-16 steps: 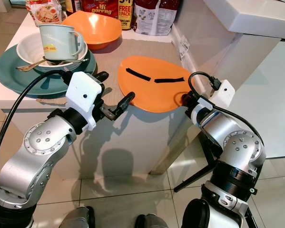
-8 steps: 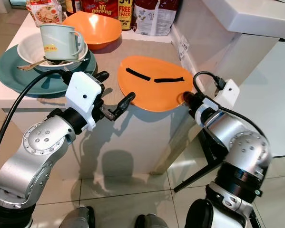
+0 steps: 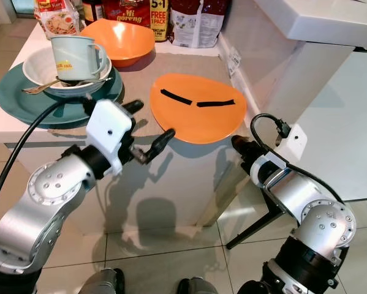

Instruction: Setting the table

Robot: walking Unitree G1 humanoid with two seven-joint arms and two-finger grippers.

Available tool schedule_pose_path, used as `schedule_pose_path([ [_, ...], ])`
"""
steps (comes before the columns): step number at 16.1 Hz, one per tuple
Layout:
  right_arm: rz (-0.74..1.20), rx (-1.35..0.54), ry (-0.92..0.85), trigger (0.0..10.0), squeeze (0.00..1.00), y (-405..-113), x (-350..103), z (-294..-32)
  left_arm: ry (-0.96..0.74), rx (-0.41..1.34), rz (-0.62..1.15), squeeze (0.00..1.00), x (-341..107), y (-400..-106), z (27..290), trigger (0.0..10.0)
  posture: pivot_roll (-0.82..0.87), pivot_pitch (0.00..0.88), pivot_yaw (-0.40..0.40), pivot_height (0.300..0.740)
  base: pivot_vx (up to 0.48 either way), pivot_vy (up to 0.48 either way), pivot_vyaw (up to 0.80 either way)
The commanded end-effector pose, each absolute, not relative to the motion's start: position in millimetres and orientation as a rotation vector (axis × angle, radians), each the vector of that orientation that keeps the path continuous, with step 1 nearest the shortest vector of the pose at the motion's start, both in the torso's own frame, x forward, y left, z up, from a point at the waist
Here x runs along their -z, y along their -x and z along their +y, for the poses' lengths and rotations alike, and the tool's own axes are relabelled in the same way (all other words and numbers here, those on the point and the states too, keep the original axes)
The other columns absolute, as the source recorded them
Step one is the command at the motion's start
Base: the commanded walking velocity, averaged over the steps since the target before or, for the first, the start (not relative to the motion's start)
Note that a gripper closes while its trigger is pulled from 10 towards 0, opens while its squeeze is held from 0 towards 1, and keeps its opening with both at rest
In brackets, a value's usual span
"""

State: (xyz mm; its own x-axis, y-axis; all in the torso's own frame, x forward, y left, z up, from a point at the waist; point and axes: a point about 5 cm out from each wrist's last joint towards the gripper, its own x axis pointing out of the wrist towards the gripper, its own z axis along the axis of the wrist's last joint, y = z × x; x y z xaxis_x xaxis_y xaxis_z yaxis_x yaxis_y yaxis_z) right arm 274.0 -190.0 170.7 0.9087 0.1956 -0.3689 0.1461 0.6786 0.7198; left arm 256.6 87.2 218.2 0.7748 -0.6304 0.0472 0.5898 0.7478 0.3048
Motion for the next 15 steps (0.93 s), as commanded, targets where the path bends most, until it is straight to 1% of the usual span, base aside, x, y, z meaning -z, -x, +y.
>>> schedule_pose_path([
  [1, 0.409, -0.040, -0.876, 10.0, 0.00, -272, -173, -191, -0.272, 0.710, -0.179, 0.00, -222, -251, 82, 10.0, 0.08, 0.098, -0.087, 0.740, 0.000, 0.000, 0.00],
  [2, 0.409, -0.069, -0.942, 10.0, 0.23, -273, -169, -186, -0.272, 0.713, -0.178, 0.00, -222, -251, 82, 10.0, 0.09, 0.100, -0.090, 0.740, 0.000, 0.000, 0.00],
  [3, 0.402, -0.105, -0.971, 10.0, 0.86, -272, -168, -183, -0.272, 0.715, -0.178, 0.00, -223, -250, 83, 10.0, 0.09, 0.100, -0.090, 0.740, 0.000, 0.000, 0.00],
  [4, 0.397, -0.121, -0.992, 10.0, 1.00, -272, -167, -181, -0.270, 0.717, -0.180, 0.00, -223, -249, 83, 10.0, 0.09, 0.100, -0.092, 0.740, 0.000, 0.000, 0.00],
  [5, 0.394, -0.162, -1.011, 10.0, 1.00, -270, -166, -177, -0.269, 0.728, -0.174, 0.00, -222, -247, 84, 10.0, 0.09, 0.103, -0.093, 0.740, 0.000, 0.000, 0.00],
  [9, 0.451, -0.146, -1.018, 10.0, 1.00, -269, -151, -174, -0.279, 0.774, -0.150, 0.00, -213, -241, 81, 10.0, 0.09, 0.103, -0.089, 0.740, 0.000, 0.000, 0.00],
  [10, 0.447, -0.163, -1.027, 10.0, 0.00, -270, -149, -173, -0.276, 0.773, -0.151, 0.00, -214, -241, 80, 10.0, 0.09, 0.103, -0.087, 0.740, 0.000, 0.000, 0.00],
  [11, 0.426, -0.223, -1.071, 10.0, 0.00, -274, -149, -168, -0.274, 0.773, -0.153, 0.00, -214, -242, 80, 10.0, 0.09, 0.102, -0.087, 0.740, 0.000, 0.000, 0.00],
  [12, 0.425, -0.244, -1.083, 10.0, 0.00, -275, -149, -166, -0.275, 0.773, -0.152, 0.00, -214, -242, 80, 10.0, 0.09, 0.102, -0.087, 0.740, 0.000, 0.000, 0.00],
  [15, 0.426, -0.289, -1.085, 10.0, 0.00, -277, -149, -160, -0.277, 0.773, -0.152, 0.00, -214, -241, 81, 10.0, 0.10, 0.105, -0.093, 0.740, 0.000, 0.000, 0.00],
])
